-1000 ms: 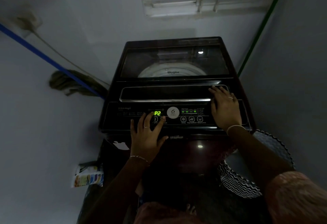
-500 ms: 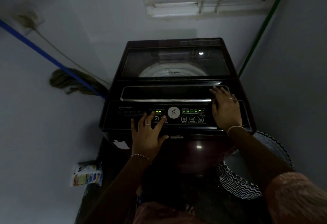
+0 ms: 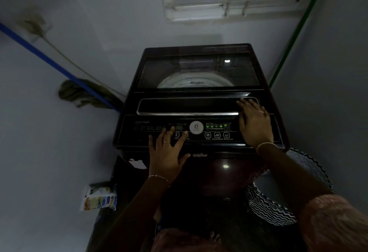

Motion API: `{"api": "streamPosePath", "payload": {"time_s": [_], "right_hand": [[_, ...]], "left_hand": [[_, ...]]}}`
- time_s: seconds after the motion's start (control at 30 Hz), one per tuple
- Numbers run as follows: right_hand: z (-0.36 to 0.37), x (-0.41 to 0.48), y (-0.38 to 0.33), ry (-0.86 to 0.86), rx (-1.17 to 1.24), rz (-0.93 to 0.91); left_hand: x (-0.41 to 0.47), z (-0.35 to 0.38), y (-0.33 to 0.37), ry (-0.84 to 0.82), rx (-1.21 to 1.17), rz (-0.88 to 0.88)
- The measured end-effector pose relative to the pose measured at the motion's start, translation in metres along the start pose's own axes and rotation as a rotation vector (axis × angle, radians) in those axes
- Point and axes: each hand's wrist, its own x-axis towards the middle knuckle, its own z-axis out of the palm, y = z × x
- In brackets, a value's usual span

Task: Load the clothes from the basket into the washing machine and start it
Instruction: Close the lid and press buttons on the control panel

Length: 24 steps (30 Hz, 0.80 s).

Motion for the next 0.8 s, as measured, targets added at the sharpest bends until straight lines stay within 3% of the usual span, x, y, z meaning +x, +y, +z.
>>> {"api": "streamPosePath", "payload": {"time_s": [0.8], "right_hand": [[-0.002,0.000,0.000,-0.002,-0.002,-0.004]], "left_hand": [[-0.020,0.017,-0.007,0.019,0.037,-0.038]]}}
